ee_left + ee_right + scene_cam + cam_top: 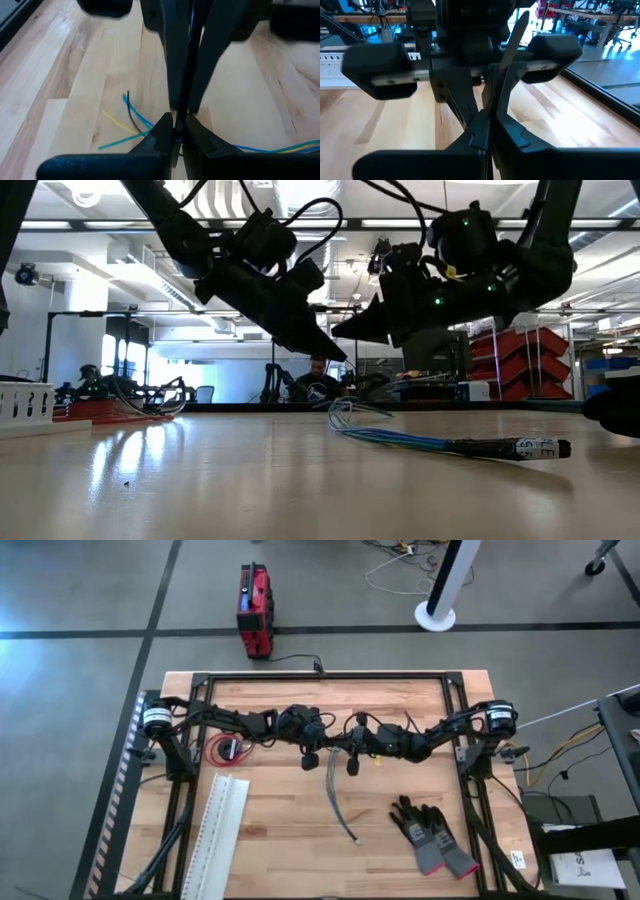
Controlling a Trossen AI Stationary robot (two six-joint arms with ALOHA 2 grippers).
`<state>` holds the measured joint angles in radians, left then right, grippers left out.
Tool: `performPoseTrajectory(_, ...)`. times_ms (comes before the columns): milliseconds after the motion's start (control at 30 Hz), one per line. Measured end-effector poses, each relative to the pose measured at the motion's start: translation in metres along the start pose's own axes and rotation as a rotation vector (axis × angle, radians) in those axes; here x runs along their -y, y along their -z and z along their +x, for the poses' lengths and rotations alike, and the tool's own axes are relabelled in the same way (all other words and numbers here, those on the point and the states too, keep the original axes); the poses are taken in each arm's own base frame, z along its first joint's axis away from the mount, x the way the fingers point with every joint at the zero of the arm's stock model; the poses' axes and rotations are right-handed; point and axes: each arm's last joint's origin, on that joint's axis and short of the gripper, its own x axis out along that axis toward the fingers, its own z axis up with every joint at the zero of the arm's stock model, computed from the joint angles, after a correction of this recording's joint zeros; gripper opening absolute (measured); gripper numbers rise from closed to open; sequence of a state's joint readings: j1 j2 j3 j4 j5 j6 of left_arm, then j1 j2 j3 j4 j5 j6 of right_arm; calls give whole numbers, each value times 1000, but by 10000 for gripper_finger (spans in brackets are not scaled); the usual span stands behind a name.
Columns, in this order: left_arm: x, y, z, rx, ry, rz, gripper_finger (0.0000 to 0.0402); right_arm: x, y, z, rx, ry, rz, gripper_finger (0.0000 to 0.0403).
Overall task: Ziptie cables
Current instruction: Wrap the cable wires with black zip tie
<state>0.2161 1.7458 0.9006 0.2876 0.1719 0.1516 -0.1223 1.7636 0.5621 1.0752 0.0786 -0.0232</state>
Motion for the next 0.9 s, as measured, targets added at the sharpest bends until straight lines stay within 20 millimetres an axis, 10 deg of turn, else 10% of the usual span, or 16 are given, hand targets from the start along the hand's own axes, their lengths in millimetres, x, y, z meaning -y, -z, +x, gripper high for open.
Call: performPoseTrajectory(900, 10, 54, -10, 50, -11, -34, 5, 7, -89, -67, 68, 60, -123, 0)
